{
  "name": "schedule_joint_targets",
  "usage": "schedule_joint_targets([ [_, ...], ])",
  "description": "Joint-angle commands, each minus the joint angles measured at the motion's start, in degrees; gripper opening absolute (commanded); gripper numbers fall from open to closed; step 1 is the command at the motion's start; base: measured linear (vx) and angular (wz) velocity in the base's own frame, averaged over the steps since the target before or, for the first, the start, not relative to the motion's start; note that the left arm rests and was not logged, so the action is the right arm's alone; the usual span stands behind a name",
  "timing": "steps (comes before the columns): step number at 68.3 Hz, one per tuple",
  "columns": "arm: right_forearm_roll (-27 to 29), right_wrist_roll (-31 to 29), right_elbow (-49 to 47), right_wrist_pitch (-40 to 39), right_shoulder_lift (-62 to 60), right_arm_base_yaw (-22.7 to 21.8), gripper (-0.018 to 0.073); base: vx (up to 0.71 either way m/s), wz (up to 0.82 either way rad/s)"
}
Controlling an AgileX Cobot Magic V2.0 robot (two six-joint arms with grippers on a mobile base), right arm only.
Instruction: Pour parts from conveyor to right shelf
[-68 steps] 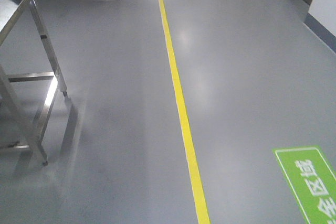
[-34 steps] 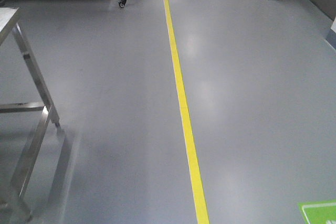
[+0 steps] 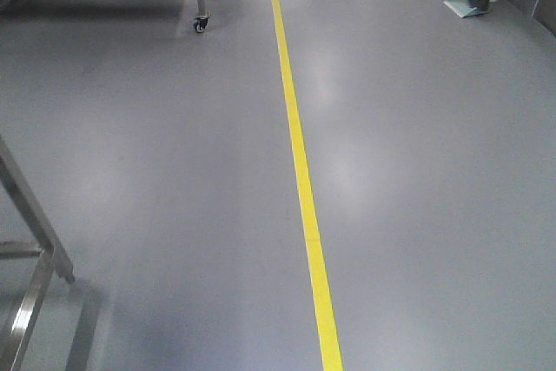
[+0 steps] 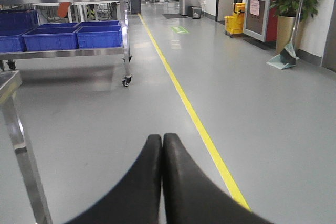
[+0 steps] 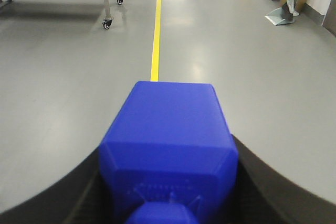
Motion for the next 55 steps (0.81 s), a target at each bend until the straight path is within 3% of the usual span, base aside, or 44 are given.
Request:
schedule_joint_targets([
  [1, -0.1, -0.2, -1.6, -4.7, 0.6, 0.0, -0.0006, 0.68, 0.05],
  [55, -0.1, -0.2, -1.6, -4.7, 0.6, 0.0, -0.0006, 0.68, 0.06],
])
